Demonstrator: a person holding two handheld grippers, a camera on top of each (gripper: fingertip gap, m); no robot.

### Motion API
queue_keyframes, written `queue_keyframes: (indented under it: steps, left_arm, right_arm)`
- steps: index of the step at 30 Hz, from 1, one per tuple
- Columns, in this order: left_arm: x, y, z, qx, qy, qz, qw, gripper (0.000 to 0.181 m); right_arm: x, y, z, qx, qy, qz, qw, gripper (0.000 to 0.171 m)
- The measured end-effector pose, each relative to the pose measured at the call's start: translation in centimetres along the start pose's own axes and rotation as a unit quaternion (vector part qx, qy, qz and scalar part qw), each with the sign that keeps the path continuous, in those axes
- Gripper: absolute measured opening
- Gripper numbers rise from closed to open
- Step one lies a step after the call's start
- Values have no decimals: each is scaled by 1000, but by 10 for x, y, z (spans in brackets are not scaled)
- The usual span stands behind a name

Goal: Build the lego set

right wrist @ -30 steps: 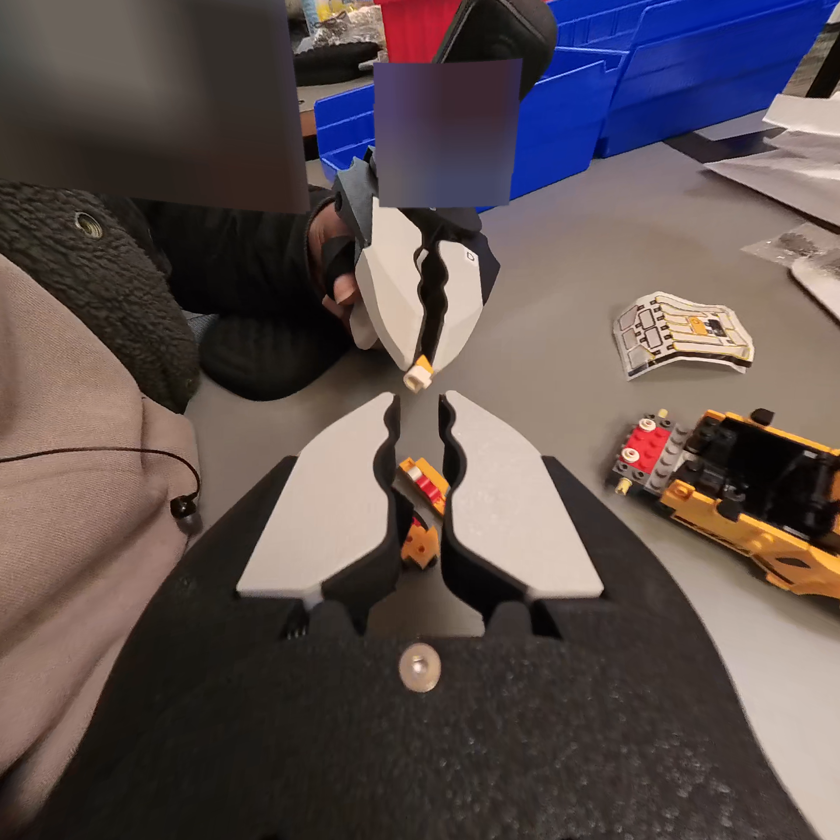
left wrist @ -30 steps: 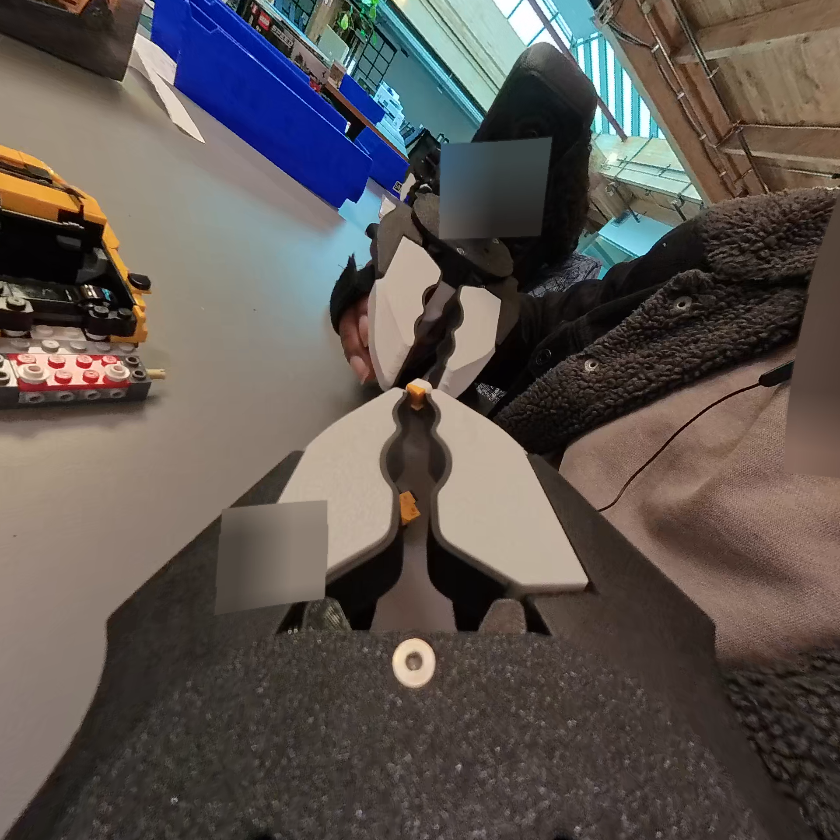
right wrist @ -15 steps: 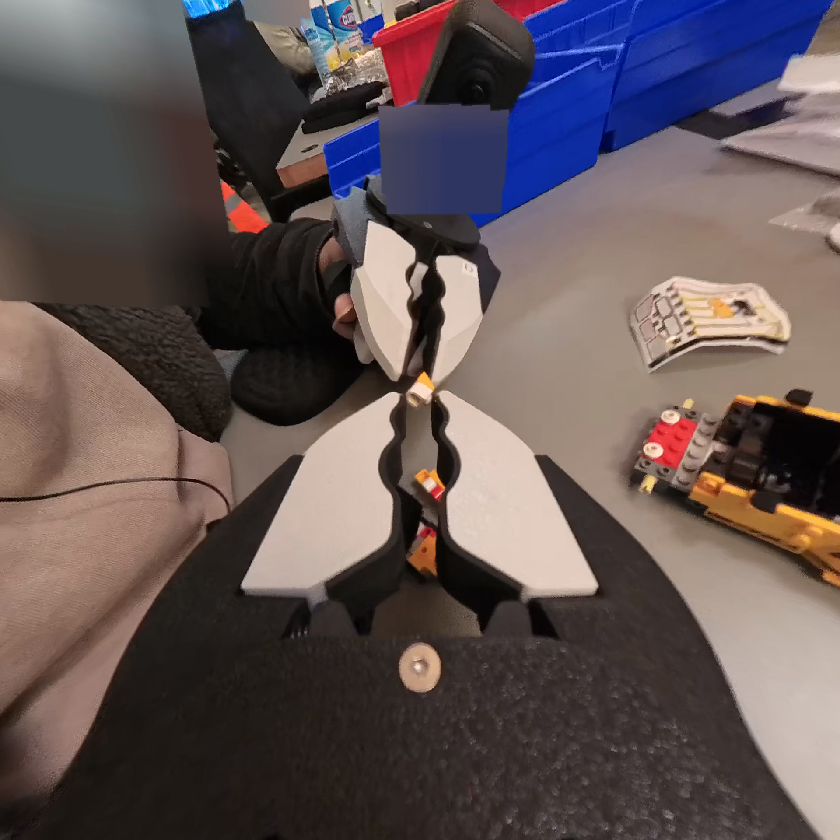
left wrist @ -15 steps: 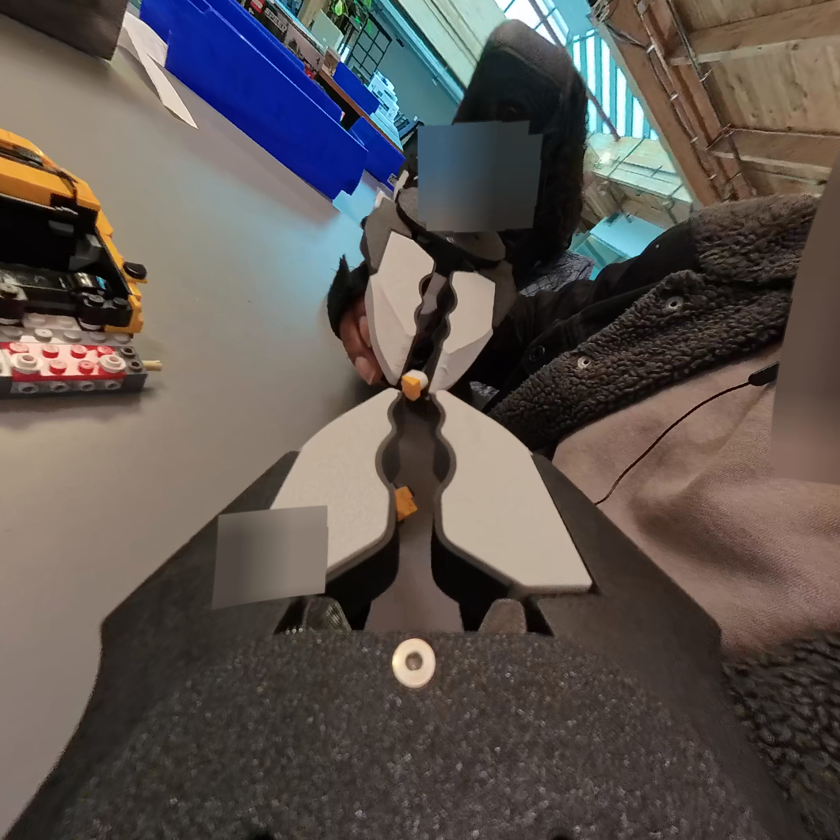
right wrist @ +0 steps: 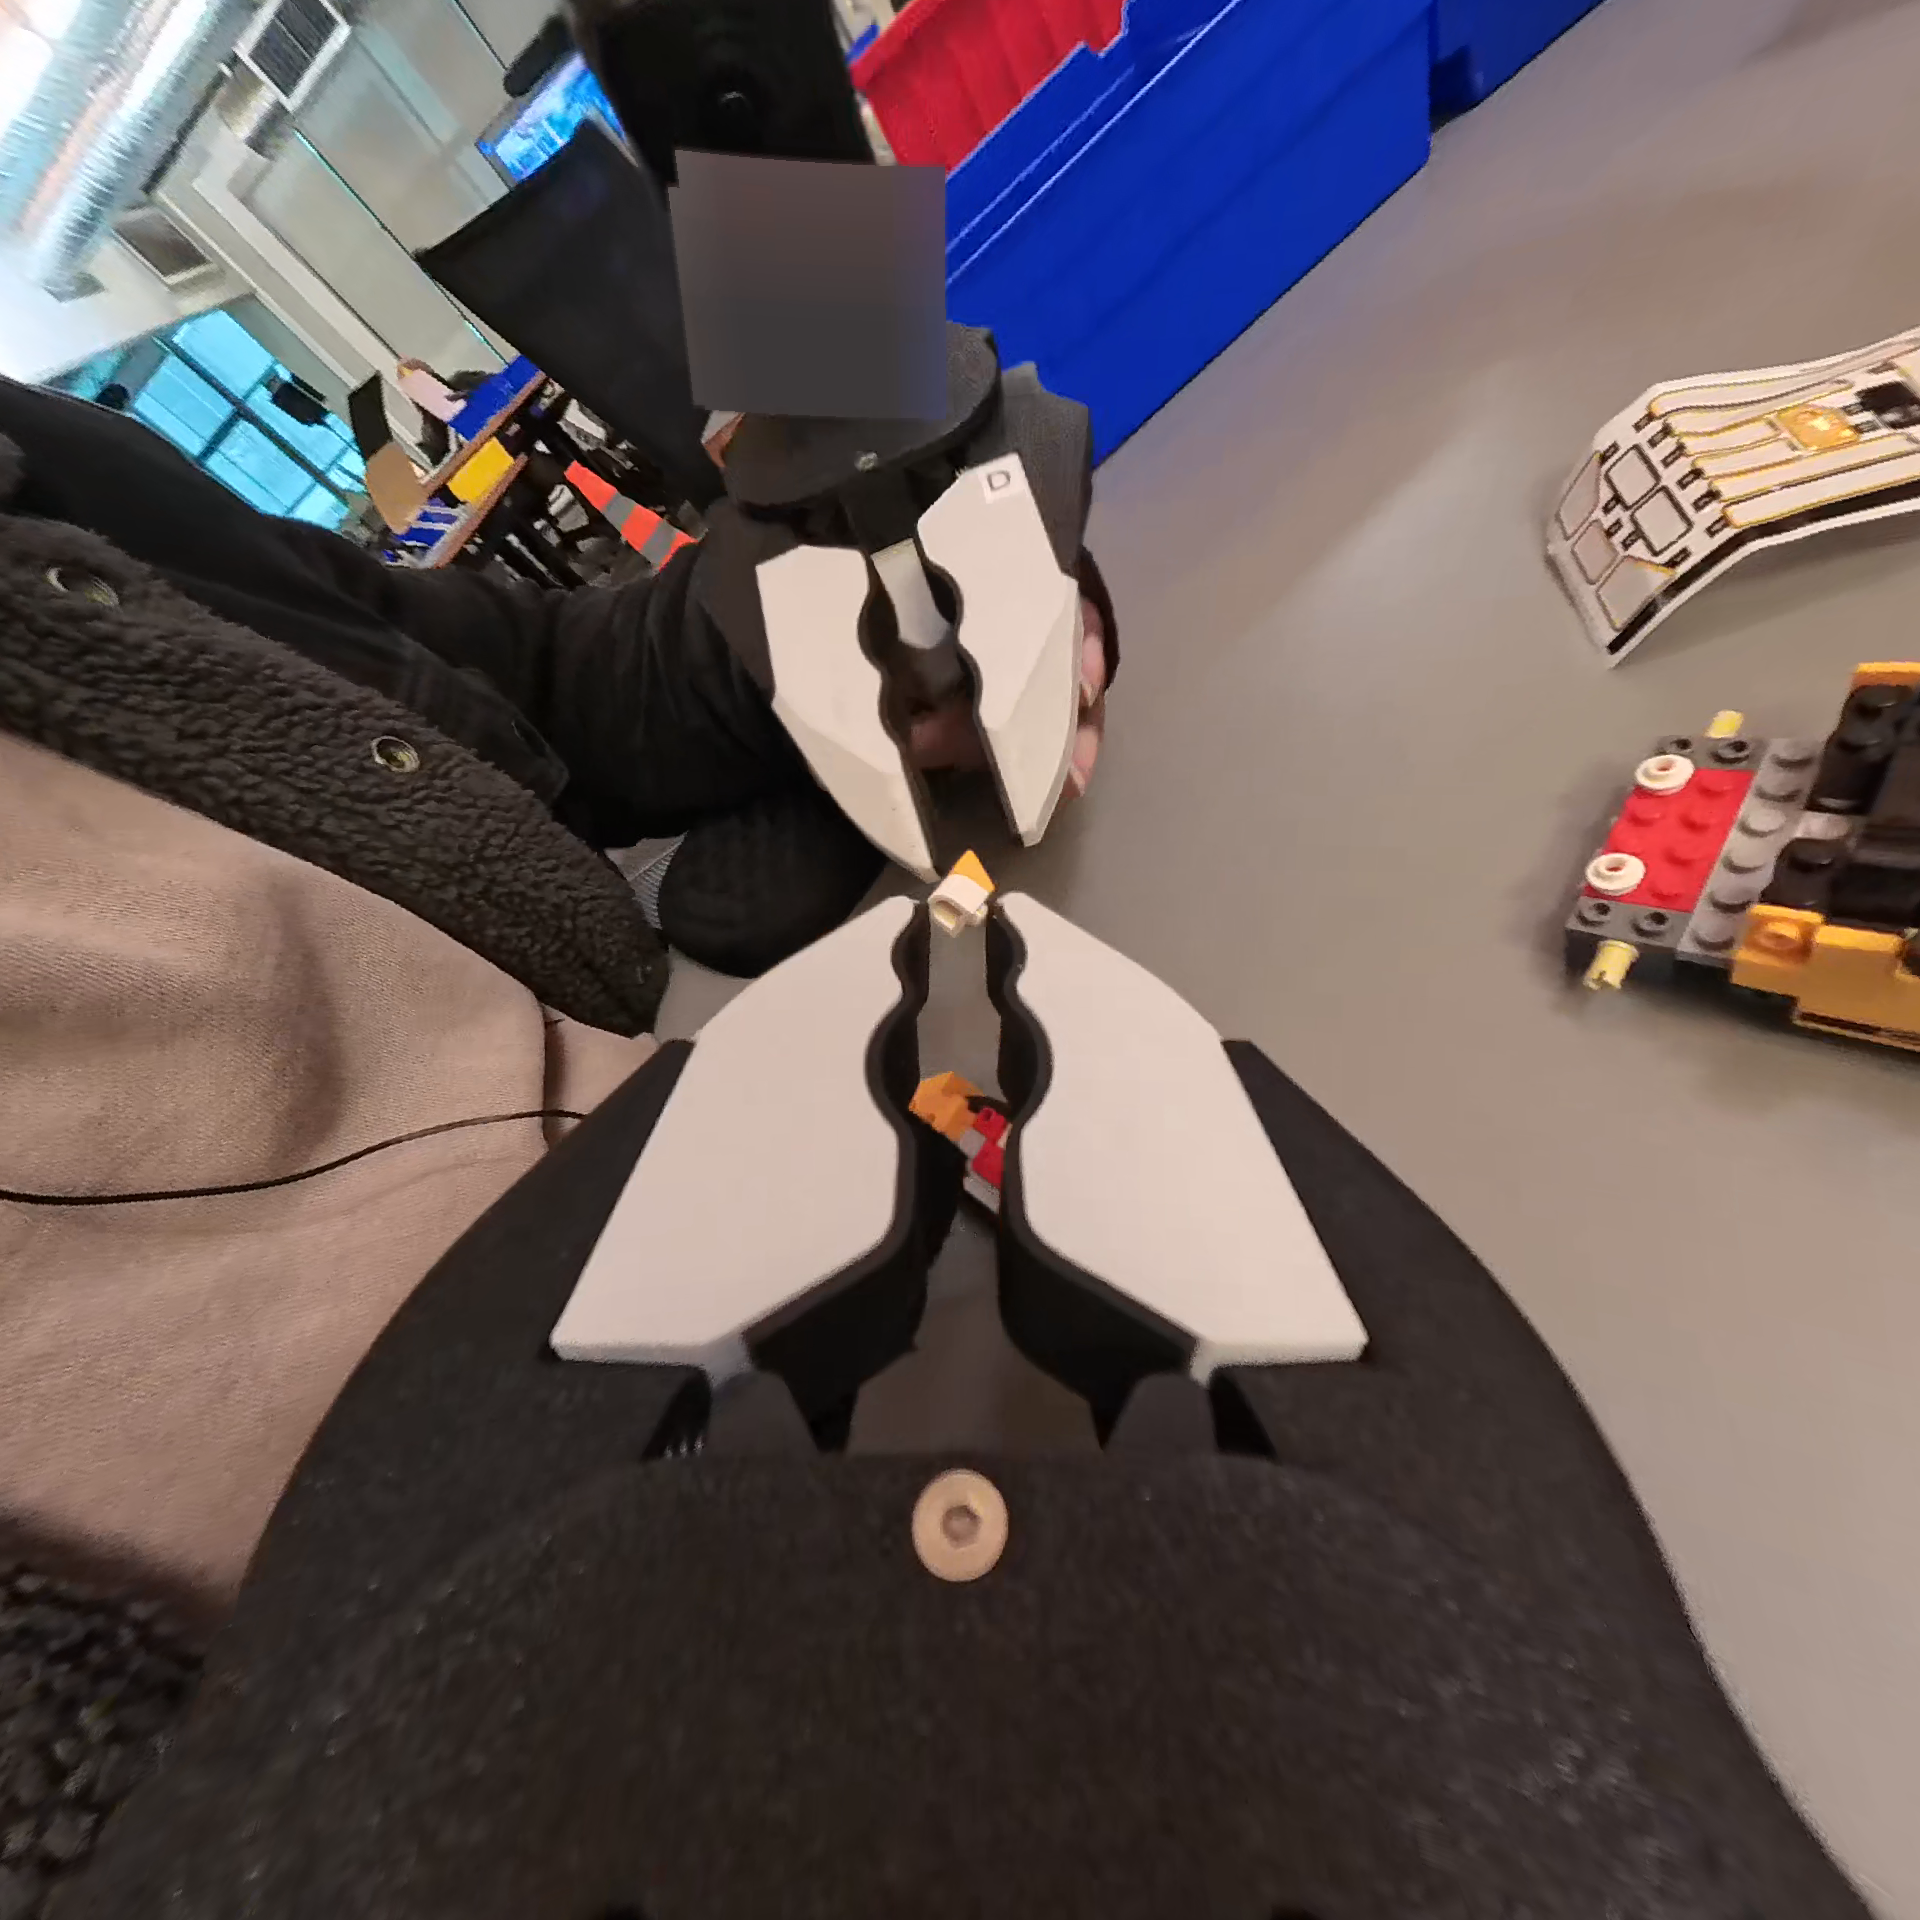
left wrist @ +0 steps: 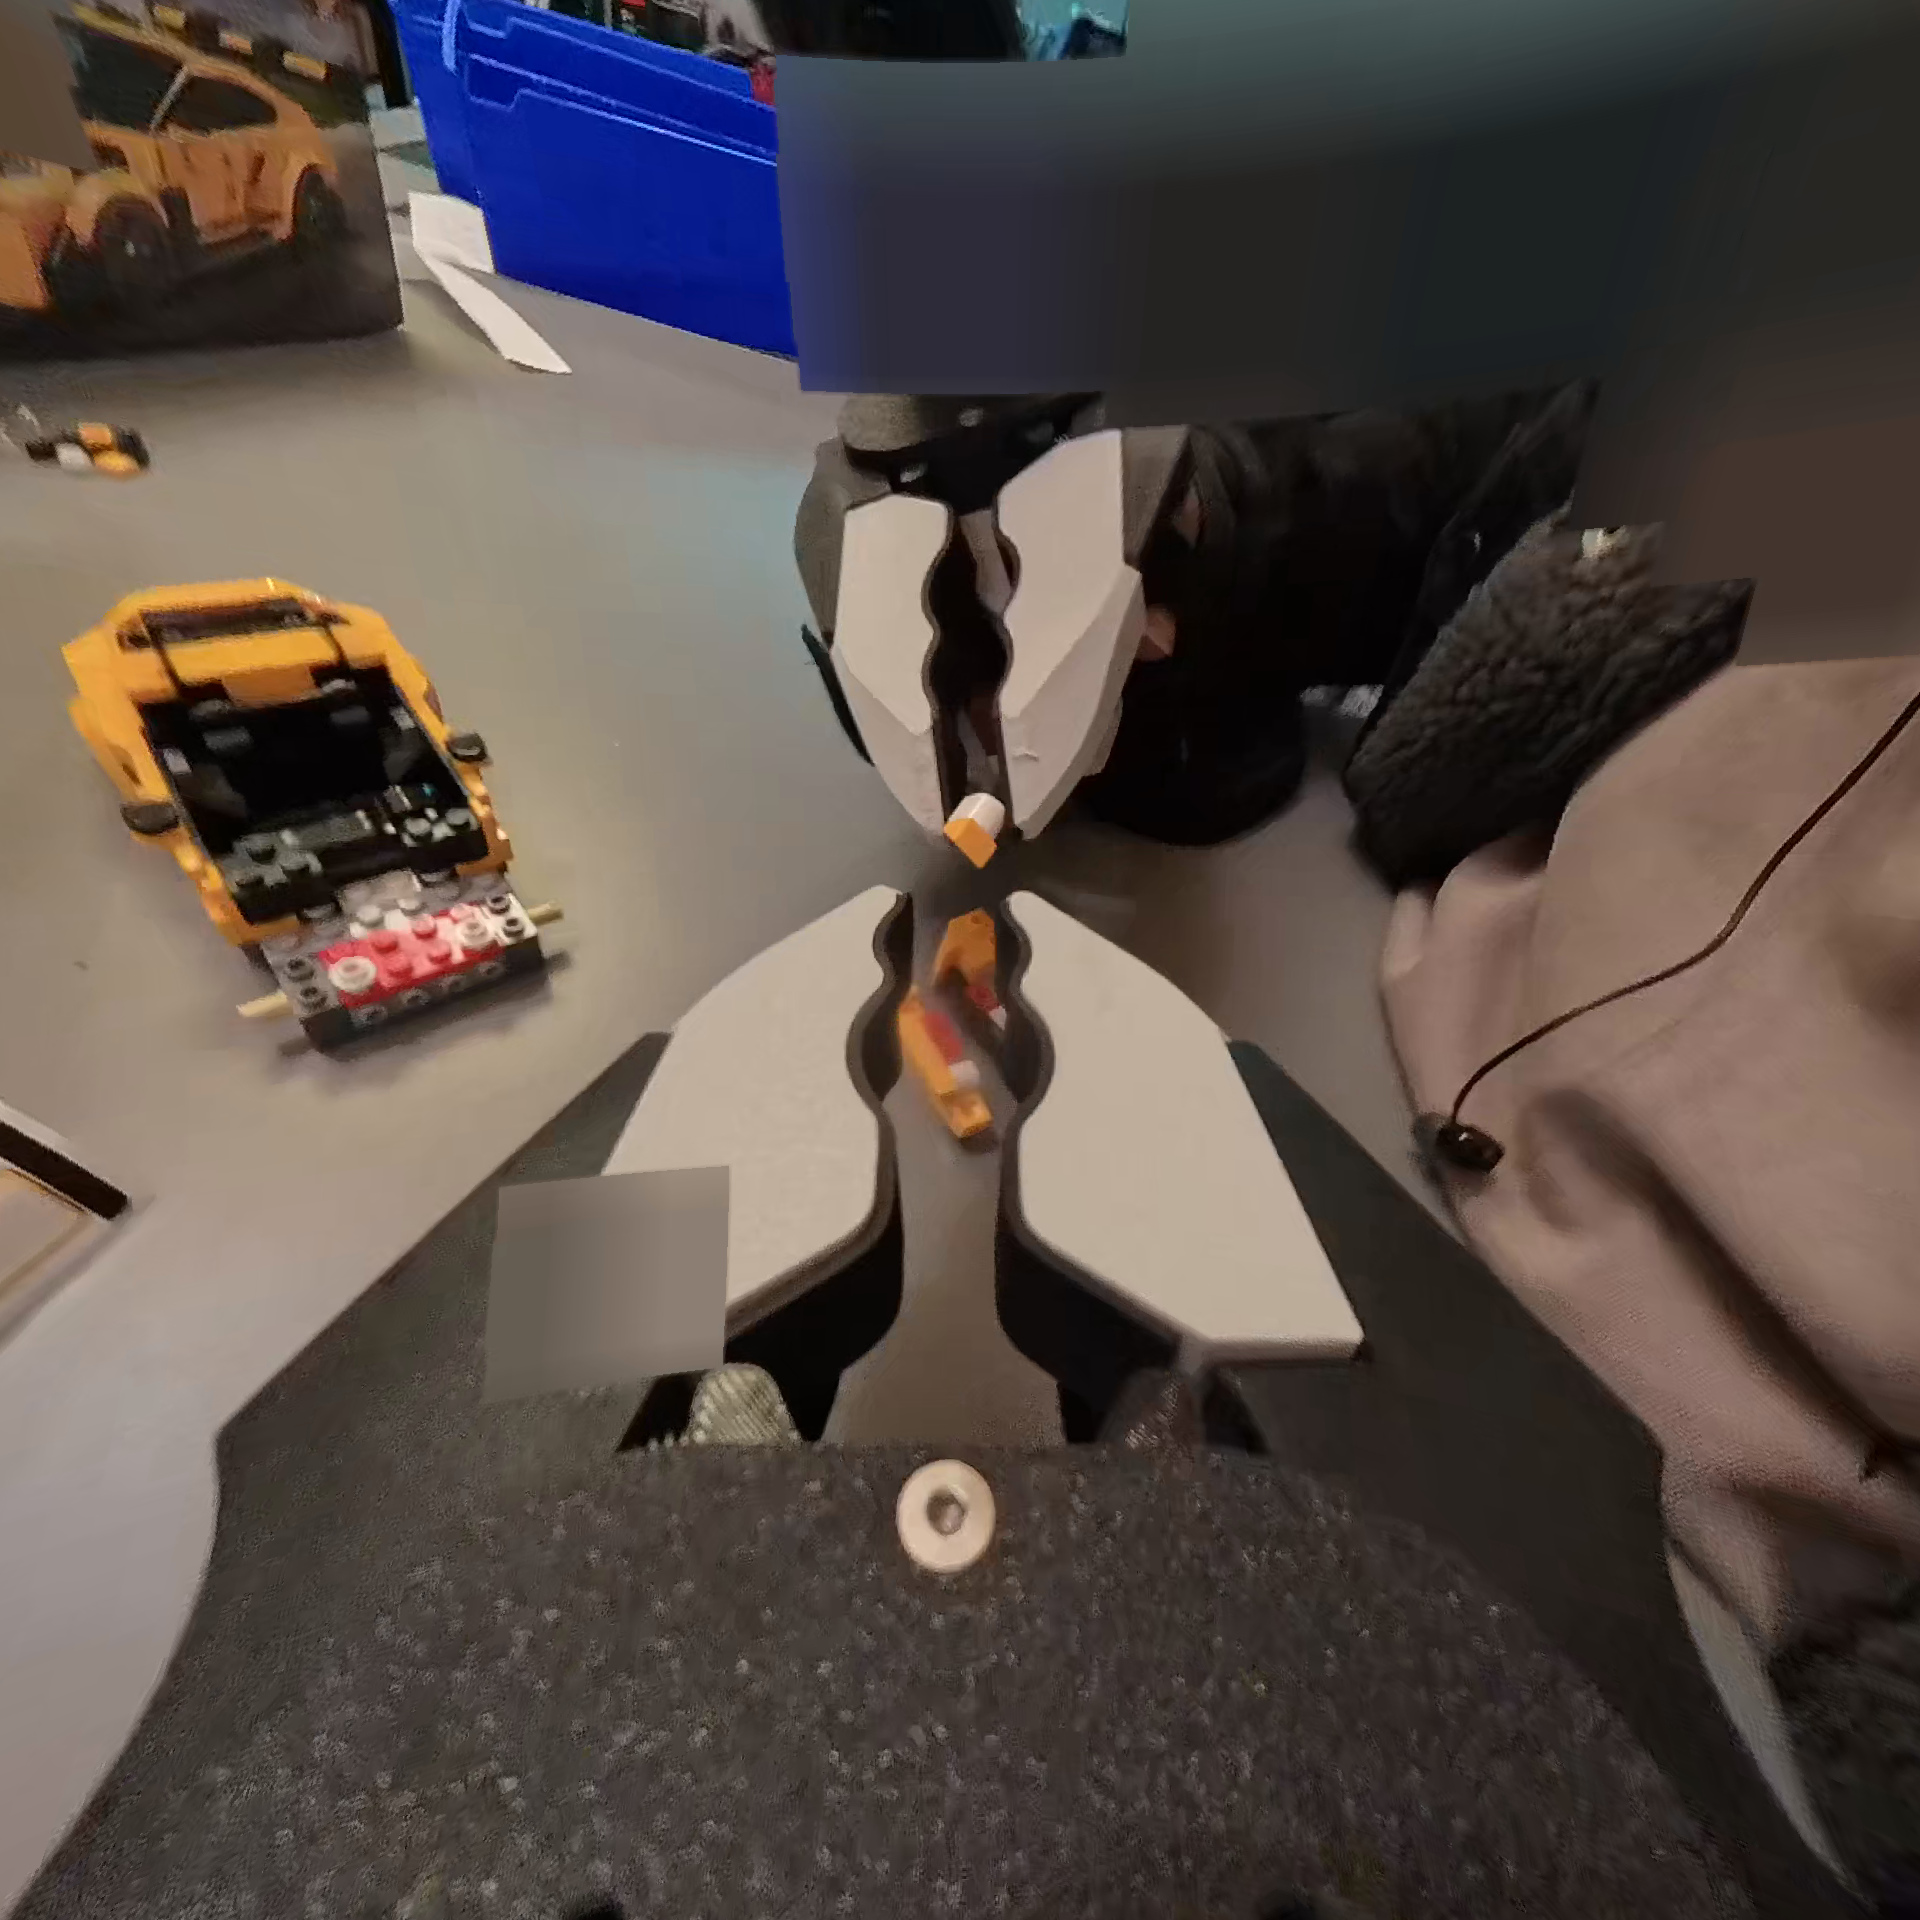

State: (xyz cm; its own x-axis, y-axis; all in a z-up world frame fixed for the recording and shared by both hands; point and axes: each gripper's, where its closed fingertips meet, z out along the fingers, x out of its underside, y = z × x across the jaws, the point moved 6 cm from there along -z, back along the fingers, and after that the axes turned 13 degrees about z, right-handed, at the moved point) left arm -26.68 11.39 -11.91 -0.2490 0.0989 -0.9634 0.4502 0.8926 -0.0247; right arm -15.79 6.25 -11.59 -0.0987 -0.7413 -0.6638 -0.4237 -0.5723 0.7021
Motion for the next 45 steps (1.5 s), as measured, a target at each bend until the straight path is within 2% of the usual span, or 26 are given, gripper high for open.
queue_keyframes:
  steps: [5, 12, 27, 34, 38, 42, 45]
  left_arm:
    - [-2, -4, 5, 8, 30, 100, 995, 18]
    - [-13, -3, 10, 47, 29, 166, 984, 14]
    - [-17, -3, 13, 52, 30, 200, 978, 8]
    - [-9, 1, 15, 88, 65, 153, 982, 8]
    - [-1, 4, 18, 114, 94, 132, 980, 8]
    - [10, 4, 23, 135, 128, 111, 976, 8]
    - [15, 4, 26, 159, 148, 100, 971, 8]
  right_arm:
    - [1, 2, 0, -25, 2, 24, 999, 10]
    - [2, 5, 0, -50, -2, 34, 998, 10]
    - [3, 2, -2, -73, -5, 64, 995, 10]
    - [7, -3, 0, -32, 13, 32, 999, 10]
    - [9, -8, -6, 32, 38, -43, 998, 17]
    - [22, -12, -15, 104, 112, -125, 980, 29]
    - [33, -10, -14, 118, 155, -166, 967, 32]
